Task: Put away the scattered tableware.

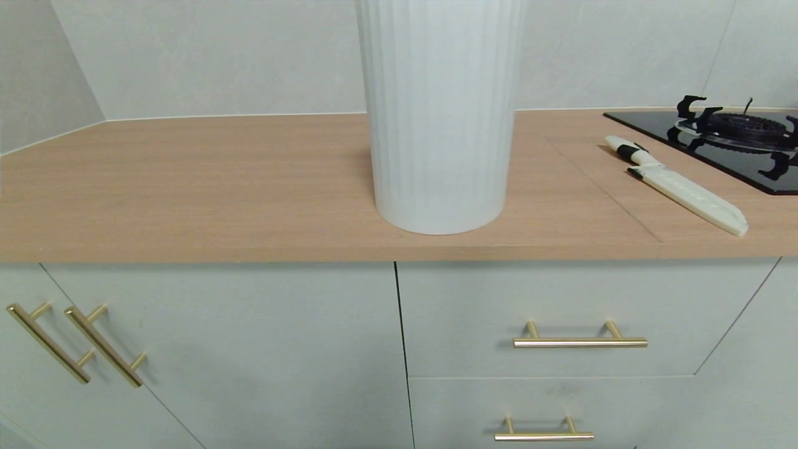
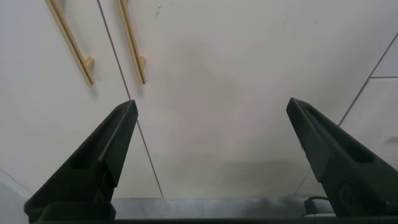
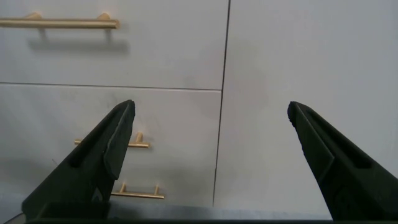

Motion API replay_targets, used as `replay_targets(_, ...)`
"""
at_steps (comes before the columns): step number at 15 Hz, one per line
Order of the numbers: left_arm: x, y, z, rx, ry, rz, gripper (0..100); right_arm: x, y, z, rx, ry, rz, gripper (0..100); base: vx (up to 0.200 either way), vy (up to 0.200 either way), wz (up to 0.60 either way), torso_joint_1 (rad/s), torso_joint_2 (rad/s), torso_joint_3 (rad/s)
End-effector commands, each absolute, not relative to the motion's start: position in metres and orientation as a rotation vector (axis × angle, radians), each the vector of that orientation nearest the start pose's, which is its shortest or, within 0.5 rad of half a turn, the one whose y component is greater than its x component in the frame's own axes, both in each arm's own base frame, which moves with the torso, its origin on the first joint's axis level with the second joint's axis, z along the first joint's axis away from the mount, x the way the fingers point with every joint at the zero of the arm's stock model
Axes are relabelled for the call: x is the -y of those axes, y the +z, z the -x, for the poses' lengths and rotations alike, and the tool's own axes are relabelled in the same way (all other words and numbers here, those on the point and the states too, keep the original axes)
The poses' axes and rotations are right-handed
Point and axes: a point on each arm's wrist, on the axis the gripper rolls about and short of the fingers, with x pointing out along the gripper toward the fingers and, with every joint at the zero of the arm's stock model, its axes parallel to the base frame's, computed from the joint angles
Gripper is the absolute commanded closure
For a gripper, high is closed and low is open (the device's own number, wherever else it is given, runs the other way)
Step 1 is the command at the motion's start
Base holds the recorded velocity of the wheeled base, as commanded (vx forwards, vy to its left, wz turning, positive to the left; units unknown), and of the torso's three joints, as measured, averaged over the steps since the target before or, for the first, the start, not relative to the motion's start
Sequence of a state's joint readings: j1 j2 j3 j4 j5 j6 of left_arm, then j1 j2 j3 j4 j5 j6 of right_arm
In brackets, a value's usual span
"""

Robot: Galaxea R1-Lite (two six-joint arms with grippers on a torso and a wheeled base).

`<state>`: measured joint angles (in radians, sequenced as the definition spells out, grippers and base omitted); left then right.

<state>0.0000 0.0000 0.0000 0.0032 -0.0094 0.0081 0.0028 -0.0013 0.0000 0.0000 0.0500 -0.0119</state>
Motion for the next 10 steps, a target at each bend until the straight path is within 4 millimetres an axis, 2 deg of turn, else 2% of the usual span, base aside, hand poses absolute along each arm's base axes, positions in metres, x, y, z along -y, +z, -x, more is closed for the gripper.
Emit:
replay_targets(1, 0.0002, 0.0752, 0.0228, -0.003, -0.009, -0.009, 0, -0.0011, 0.0755, 0.0228, 0.000, 0.054, 0.012, 0, 0.000, 0.000, 0.00, 0.000, 0.00, 0.000)
replay_targets(8, 0.0002, 0.0752, 0.0228, -0.003, -0.009, -0.008, 0, -0.0011, 0.0755, 0.0228, 0.000, 0.054, 0.015, 0, 0.000, 0.000, 0.00, 0.003, -0.01, -0.004)
replay_targets(10, 0.0002, 0.0752, 0.0228, -0.003, -0.009, -0.008, 0, -0.0011, 0.0755, 0.0228, 0.000, 0.054, 0.015, 0, 0.000, 0.000, 0.00, 0.056, -0.29, -0.232)
